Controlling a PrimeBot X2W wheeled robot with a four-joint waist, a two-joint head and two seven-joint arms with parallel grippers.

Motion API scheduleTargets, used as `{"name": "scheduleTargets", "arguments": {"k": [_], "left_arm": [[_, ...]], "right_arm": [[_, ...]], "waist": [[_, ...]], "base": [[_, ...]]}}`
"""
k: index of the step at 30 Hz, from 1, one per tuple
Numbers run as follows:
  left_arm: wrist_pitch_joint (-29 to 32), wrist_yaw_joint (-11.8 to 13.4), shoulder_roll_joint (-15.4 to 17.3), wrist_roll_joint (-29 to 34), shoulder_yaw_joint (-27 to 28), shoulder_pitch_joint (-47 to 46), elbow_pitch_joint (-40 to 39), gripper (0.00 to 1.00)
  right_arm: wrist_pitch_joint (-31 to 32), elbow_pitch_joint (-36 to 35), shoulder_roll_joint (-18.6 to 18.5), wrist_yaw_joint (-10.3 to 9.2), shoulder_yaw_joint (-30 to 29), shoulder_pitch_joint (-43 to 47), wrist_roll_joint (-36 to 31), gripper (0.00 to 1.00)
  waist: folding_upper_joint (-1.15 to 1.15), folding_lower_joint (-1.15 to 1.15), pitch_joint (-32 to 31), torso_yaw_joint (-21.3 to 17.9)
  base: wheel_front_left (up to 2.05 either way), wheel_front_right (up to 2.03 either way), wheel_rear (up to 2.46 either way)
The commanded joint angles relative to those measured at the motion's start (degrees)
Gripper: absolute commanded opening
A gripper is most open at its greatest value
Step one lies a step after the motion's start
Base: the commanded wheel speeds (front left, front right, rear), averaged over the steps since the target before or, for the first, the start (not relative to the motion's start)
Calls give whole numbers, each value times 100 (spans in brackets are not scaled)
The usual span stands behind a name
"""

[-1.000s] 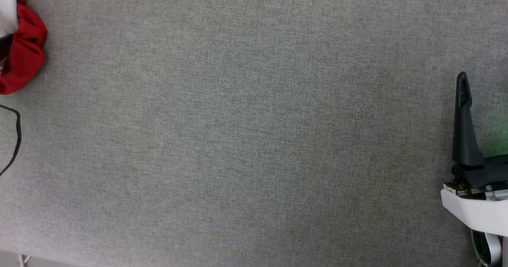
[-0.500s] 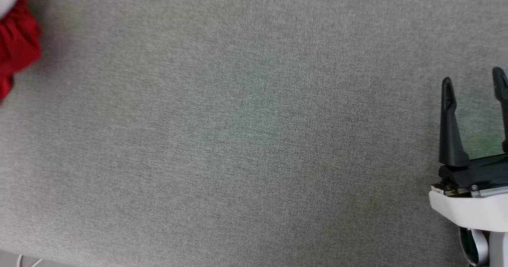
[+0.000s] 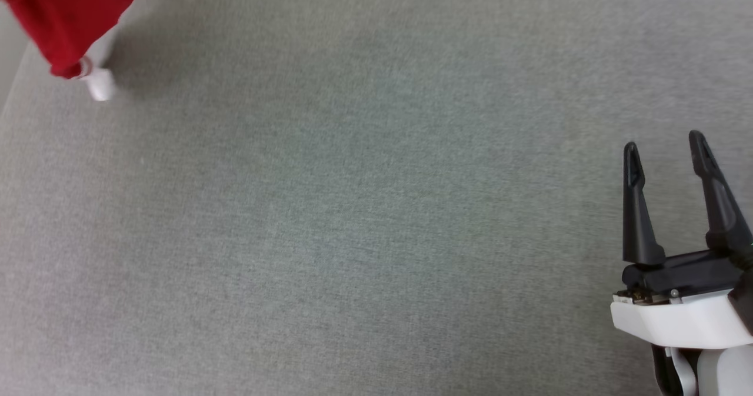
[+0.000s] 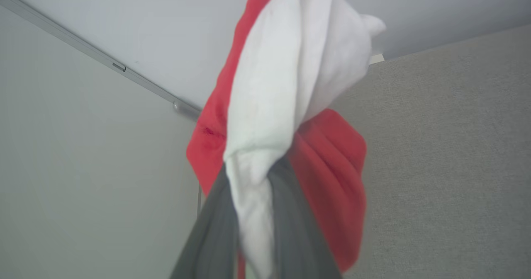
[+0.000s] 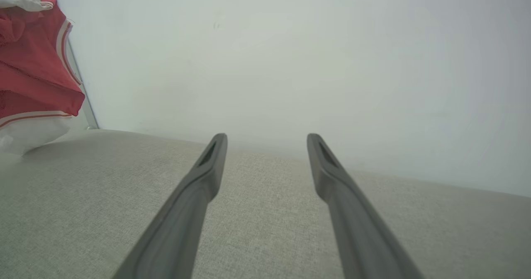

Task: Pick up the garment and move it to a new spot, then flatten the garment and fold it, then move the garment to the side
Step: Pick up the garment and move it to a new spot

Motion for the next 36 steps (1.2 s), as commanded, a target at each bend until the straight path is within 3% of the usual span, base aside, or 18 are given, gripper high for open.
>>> {"name": "scheduleTargets", "arguments": {"k": [1,9,17,26,36], "left_arm": [[32,18,-45,31,-64,-127,-84,0],[288,18,-498,67,-766,-749,-695,0],[268,18,-854,-112,-1447,-1149,-1025,0],[91,18,-1111,-333,-2168,-1048,-1453,0],[-113,18,-1340,-471,-3056,-234,-1476,0]], "right_arm": [[-14,23,28,-2,3,51,35,100],[-14,158,35,-2,13,168,430,100],[-14,213,36,-2,31,296,636,100],[-14,222,36,-2,-22,368,701,100],[-14,219,36,-2,-30,234,765,100]], "waist": [[0,0,-193,-129],[0,0,-683,-577],[0,0,-951,-1265],[0,0,-940,-1781],[0,0,-632,-1943]], "base": [[0,0,0],[0,0,0],[0,0,0],[0,0,0],[0,0,0]]}}
